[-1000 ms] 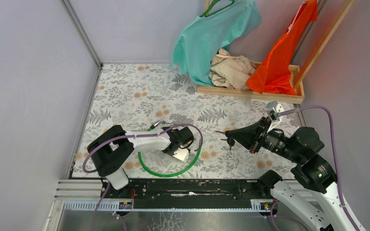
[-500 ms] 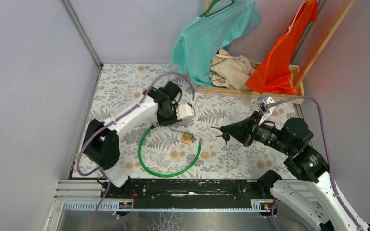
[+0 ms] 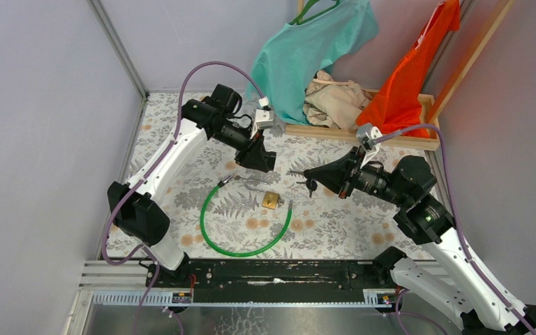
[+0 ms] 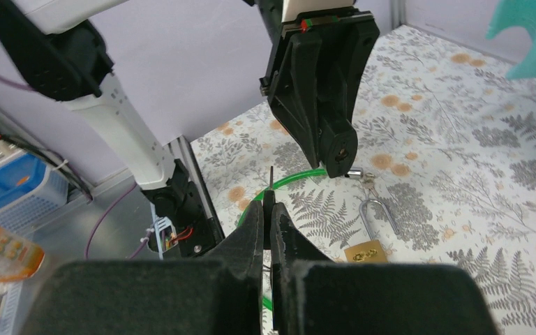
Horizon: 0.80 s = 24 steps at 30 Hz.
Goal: Unlock with the key
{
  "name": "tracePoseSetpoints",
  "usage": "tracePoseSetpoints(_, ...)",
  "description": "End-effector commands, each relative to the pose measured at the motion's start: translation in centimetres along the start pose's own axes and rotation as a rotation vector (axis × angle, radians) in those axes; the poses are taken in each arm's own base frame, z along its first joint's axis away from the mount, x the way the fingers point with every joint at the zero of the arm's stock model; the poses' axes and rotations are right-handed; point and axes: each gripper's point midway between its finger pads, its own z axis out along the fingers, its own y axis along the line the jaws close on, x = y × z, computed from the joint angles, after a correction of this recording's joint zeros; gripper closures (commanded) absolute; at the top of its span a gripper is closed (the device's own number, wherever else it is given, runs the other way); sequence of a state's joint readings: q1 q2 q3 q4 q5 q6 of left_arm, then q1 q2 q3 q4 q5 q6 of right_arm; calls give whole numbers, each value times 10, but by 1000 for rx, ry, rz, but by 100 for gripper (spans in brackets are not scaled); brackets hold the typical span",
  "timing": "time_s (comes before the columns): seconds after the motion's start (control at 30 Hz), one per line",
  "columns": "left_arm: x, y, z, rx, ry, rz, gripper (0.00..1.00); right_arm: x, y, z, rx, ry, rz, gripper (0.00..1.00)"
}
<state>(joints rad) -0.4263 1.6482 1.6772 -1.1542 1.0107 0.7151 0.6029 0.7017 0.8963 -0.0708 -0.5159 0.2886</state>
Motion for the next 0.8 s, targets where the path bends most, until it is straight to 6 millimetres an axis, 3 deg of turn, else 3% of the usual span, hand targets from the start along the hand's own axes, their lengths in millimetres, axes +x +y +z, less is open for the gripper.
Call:
tracePoseSetpoints(0.0, -49, -64, -16, 228, -230, 126, 100, -31, 28, -7, -124, -95, -131, 100)
tracePoseSetpoints(0.1, -52, -76, -18, 276, -277, 157, 100, -27, 30, -9, -137, -95, -150, 100)
tracePoseSetpoints(0.3, -38, -93, -14, 353, -360, 221, 100, -31, 35, -23, -139, -165, -237, 100)
tracePoseSetpoints(0.47, -42, -96, -16, 346, -384, 292, 100, -20, 36, -17, -178, -132, -213, 100)
tracePoseSetpoints(0.77, -32, -99, -13, 357, -400, 273, 100, -6, 32, -3, -232, -101, -230, 100)
